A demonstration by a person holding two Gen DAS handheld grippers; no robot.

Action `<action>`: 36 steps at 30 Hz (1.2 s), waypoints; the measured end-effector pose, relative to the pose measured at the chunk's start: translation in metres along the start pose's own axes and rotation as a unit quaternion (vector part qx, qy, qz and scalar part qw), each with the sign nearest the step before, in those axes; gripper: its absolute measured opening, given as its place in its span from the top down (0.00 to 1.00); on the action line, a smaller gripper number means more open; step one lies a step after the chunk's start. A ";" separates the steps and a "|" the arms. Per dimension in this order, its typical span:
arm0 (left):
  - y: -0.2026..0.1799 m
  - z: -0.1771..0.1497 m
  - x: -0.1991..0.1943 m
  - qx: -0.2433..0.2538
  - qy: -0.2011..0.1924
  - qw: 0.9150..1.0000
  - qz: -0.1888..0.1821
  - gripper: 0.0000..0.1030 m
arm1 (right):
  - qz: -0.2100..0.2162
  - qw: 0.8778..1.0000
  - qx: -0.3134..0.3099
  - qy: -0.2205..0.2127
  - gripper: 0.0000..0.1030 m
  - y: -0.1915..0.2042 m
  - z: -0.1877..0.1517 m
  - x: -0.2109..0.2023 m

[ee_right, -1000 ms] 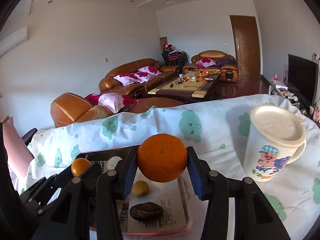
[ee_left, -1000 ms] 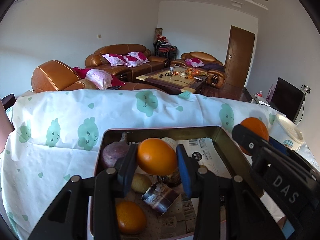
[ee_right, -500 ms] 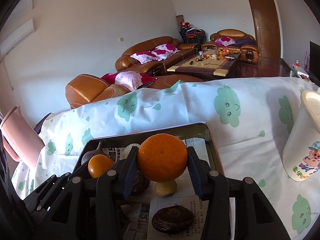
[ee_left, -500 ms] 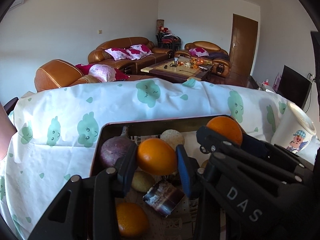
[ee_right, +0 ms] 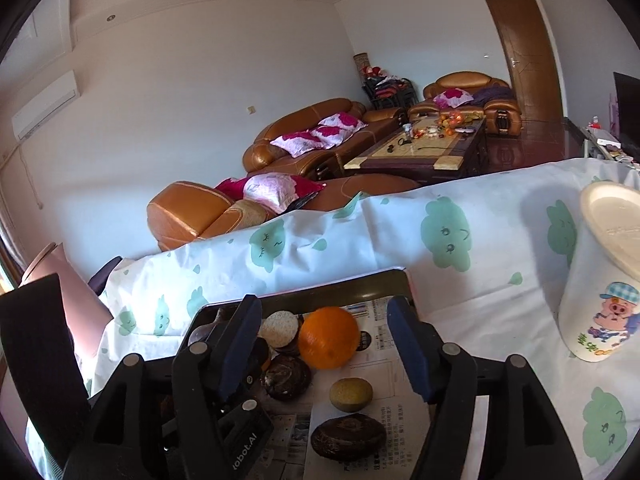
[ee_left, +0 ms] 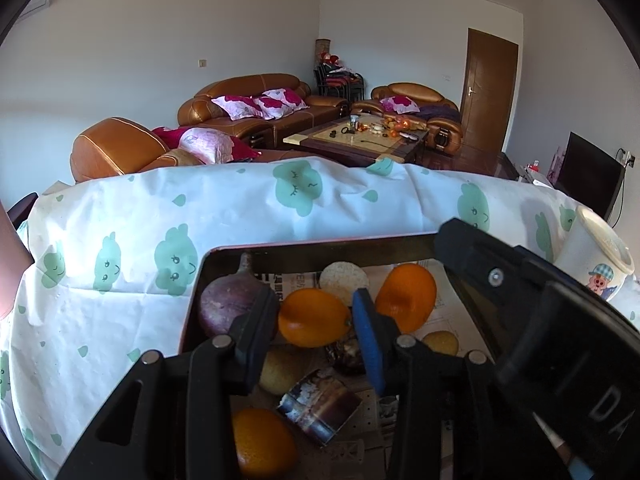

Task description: Organize fruits

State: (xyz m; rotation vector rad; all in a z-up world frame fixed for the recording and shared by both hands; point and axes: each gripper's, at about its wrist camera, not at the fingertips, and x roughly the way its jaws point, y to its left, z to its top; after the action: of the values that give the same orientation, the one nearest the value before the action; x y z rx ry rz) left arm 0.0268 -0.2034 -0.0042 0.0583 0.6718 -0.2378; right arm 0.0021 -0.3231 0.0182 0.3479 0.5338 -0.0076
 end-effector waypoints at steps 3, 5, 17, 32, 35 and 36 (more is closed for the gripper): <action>-0.001 0.001 0.002 0.002 0.001 1.000 0.001 0.59 | -0.020 1.000 0.005 -0.016 0.34 -0.004 -0.001 -0.010; -0.002 0.001 0.002 0.008 0.002 1.000 0.001 0.51 | -0.033 0.999 0.005 -0.027 0.34 -0.005 -0.002 -0.014; -0.018 -0.007 0.008 0.054 0.035 0.998 0.016 0.00 | -0.071 0.994 0.058 -0.053 0.28 -0.032 -0.005 -0.029; 0.026 -0.016 -0.036 0.003 -0.053 0.997 0.063 0.00 | -0.085 0.991 -0.023 -0.097 0.24 -0.001 -0.025 -0.044; 0.028 -0.018 -0.045 -0.005 -0.064 0.996 0.060 0.00 | -0.088 0.988 -0.055 -0.116 0.24 0.012 -0.031 -0.052; 0.028 -0.019 -0.048 -0.006 -0.067 0.996 0.062 0.00 | -0.091 0.986 -0.065 -0.122 0.23 0.016 -0.033 -0.055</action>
State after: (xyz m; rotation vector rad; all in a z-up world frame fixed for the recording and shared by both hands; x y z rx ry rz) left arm -0.0149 -0.1638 0.0103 0.0726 0.5332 -0.1171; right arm -0.0606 -0.3023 0.0245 0.1661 0.3201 -0.1900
